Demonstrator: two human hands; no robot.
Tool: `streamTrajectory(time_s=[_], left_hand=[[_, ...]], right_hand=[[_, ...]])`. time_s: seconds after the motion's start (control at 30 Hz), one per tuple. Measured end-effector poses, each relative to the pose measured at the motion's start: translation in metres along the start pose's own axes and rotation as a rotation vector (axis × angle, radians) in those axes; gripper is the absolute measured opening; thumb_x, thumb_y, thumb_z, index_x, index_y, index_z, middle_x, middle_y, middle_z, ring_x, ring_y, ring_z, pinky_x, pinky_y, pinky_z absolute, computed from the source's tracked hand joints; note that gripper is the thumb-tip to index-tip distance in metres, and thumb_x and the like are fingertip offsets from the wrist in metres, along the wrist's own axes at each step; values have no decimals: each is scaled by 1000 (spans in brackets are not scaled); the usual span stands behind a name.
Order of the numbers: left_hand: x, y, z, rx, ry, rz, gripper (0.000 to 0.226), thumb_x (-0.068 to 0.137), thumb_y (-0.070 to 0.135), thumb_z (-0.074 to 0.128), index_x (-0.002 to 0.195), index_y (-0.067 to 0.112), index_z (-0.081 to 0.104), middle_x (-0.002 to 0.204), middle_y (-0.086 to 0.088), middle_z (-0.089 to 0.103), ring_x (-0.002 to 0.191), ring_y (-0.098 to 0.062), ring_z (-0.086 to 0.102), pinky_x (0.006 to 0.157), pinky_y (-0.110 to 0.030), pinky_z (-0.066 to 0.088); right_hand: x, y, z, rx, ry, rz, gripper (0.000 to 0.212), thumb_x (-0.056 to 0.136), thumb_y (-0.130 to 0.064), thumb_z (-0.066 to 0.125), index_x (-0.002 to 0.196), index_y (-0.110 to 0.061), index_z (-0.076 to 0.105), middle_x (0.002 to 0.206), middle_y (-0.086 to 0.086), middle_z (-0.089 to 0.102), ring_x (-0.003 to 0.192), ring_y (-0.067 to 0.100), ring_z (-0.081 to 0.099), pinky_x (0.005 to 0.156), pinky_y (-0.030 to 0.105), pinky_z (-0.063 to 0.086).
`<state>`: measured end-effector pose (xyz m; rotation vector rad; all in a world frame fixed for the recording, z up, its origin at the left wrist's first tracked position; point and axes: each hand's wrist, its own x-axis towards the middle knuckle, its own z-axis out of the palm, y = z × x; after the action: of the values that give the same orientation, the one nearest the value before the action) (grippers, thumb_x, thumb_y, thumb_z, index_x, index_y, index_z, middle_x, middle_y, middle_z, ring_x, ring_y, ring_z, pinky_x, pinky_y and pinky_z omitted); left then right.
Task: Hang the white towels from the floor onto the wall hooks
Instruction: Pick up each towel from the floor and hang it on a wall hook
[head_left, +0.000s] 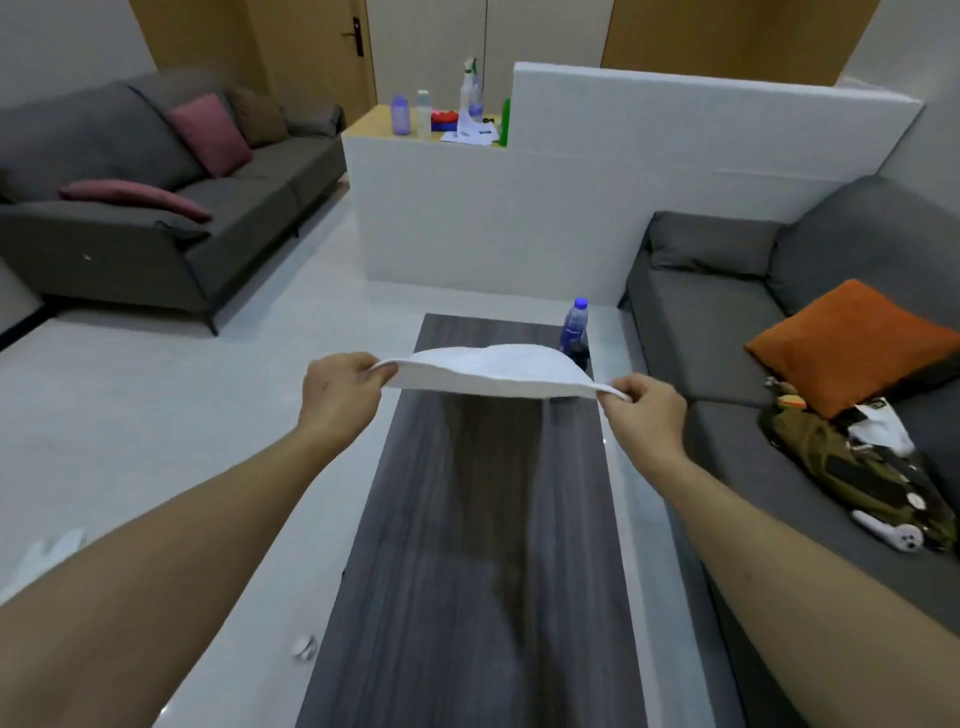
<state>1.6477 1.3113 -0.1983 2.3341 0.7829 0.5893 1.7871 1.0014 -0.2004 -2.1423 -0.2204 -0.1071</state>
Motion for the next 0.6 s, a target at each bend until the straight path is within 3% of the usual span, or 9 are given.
streamTrajectory(time_s=[0.13, 0.2, 0.3, 0.47, 0.6], left_hand=[[-94, -54, 37, 94, -151, -90, 29, 94, 39, 58, 85, 16, 74, 75, 2, 69, 74, -18, 61, 61, -28, 42], [-141, -80, 55, 102, -215, -141, 25, 95, 36, 60, 90, 16, 76, 83, 2, 71, 73, -13, 58, 62, -24, 40], [-204, -119, 77, 158, -336, -219, 24, 95, 36, 61, 90, 17, 75, 76, 7, 63, 68, -8, 55, 59, -18, 34], [-280, -173, 102, 291, -593, -338, 20, 91, 38, 65, 83, 22, 75, 82, 1, 70, 88, -22, 63, 67, -25, 38], [-310, -201, 111, 319, -774, -423, 41, 88, 35, 68, 51, 27, 51, 56, 11, 51, 65, -14, 52, 51, -21, 30]], right_hand=[[-74, 78, 17, -38, -107, 103, 16, 84, -17, 65, 69, -24, 69, 62, -9, 64, 58, 7, 57, 49, 15, 40], [-110, 115, 25, -60, -171, 159, 16, 84, -16, 66, 69, -24, 68, 63, -10, 64, 59, 5, 58, 47, 10, 38], [-165, 168, 35, -141, -286, 243, 10, 84, -15, 68, 76, -20, 72, 68, -7, 66, 65, 8, 61, 56, 20, 42], [-245, 232, 44, -311, -518, 381, 18, 83, -17, 69, 67, -24, 69, 61, -13, 61, 63, 9, 59, 55, 19, 40], [-264, 251, 52, -462, -720, 508, 22, 78, -21, 66, 56, -22, 63, 59, -9, 63, 64, 13, 61, 55, 23, 46]])
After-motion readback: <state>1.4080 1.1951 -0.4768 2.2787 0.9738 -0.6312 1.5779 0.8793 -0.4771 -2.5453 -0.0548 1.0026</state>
